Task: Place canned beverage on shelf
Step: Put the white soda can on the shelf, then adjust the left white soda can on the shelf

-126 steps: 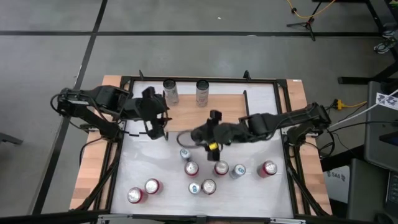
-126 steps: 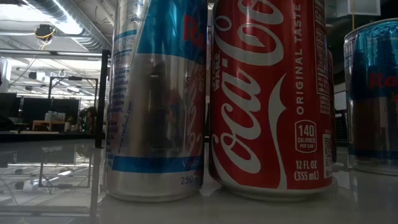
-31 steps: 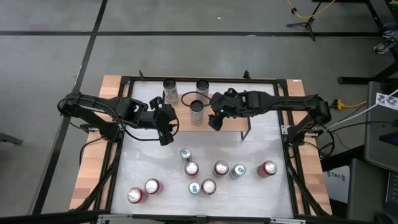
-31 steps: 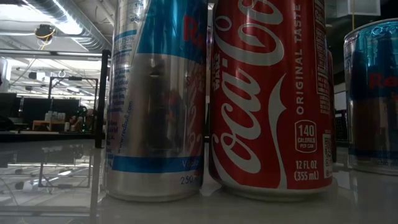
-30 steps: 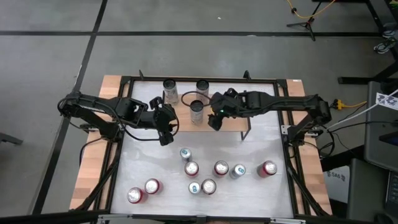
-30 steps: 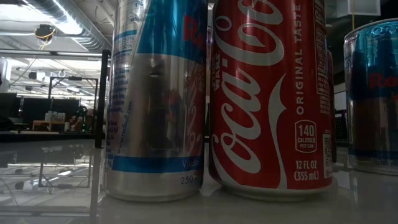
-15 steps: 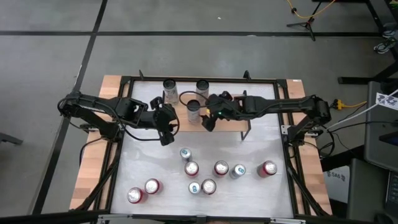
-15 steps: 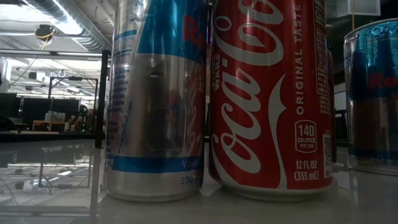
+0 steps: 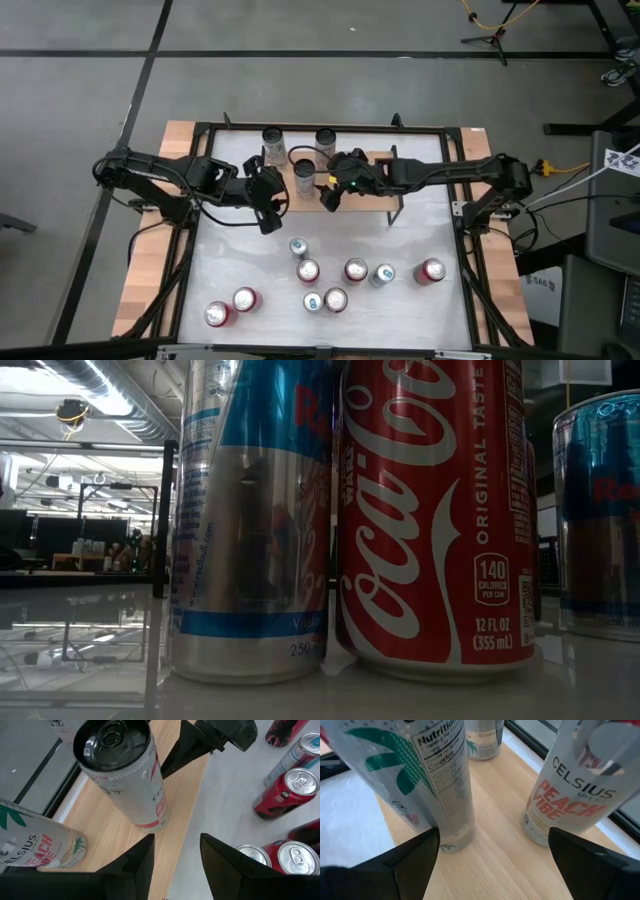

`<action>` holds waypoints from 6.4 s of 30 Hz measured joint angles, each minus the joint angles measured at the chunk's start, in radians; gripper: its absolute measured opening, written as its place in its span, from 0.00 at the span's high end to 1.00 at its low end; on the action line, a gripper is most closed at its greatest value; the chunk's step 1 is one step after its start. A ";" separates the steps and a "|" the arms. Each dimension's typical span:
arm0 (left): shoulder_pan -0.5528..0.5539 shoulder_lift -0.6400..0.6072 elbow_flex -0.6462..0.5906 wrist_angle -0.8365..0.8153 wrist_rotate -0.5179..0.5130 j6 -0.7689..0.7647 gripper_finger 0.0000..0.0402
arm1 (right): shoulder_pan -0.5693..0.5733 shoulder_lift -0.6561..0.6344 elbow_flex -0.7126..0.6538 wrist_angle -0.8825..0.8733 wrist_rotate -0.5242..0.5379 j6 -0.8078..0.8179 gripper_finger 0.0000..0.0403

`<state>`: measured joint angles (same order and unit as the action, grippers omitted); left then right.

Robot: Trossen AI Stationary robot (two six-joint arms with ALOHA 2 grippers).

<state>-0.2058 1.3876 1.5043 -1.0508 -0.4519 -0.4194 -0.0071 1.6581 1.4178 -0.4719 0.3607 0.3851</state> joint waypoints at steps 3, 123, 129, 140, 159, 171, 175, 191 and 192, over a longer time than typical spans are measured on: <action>0.000 0.000 0.000 0.000 0.000 0.000 0.63 | 0.000 0.000 -0.006 0.023 0.019 0.000 0.09; 0.134 -0.031 -0.422 0.665 -0.156 0.040 1.00 | 0.000 -0.223 -0.005 -0.216 0.046 -0.102 0.09; 0.077 -0.112 -0.339 0.543 -0.185 0.063 1.00 | 0.000 -0.223 -0.005 -0.239 0.039 -0.102 0.09; 0.114 -0.327 -0.307 0.521 -0.379 0.167 1.00 | 0.000 -0.223 -0.005 -0.242 0.028 -0.102 0.09; 0.769 -0.348 -0.305 0.407 0.053 0.388 1.00 | 0.000 -0.222 -0.005 -0.237 0.028 -0.102 0.09; 1.109 -0.144 -0.306 0.409 0.684 0.498 1.00 | 0.000 -0.222 -0.005 -0.237 0.020 -0.102 0.09; 1.149 -0.085 -0.306 0.409 0.816 0.530 1.00 | 0.000 -0.222 -0.005 -0.237 0.020 -0.102 0.09; 1.161 -0.045 -0.306 0.366 1.044 0.590 1.00 | 0.000 -0.222 -0.005 -0.239 0.020 -0.102 0.09; 1.161 -0.045 -0.306 0.358 1.044 0.591 1.00 | 0.000 -0.222 -0.005 -0.239 0.020 -0.102 0.09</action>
<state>0.9551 1.3422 1.1980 -0.6927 0.5922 0.1719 -0.0068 1.4357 1.4124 -0.7105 0.3809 0.2832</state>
